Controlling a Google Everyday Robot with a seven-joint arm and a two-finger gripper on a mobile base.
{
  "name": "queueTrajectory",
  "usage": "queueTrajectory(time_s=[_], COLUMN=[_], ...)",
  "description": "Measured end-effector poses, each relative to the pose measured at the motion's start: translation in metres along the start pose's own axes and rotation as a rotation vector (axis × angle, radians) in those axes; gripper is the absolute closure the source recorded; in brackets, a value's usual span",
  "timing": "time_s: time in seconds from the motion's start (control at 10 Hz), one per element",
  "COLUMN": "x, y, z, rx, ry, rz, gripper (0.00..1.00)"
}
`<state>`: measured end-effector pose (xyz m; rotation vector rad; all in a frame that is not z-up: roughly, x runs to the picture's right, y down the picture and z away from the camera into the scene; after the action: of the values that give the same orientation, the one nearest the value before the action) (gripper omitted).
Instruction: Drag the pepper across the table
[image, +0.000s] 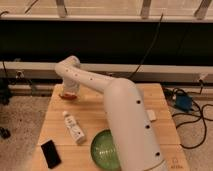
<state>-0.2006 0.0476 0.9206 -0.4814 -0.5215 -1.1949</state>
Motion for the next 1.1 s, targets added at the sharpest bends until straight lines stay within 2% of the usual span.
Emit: queueTrajectory(time_s=[0.4,0.8,1.1], x=[0.015,0.024,0.026], y=[0.000,-0.003,-0.002], z=[-0.002,0.005,0.010], rx=[0.016,-0.038,-0.050], ry=[0.016,-0.082,-0.110], rz=[0.144,0.250,0.325], gripper=[0.20,0.20,0.20])
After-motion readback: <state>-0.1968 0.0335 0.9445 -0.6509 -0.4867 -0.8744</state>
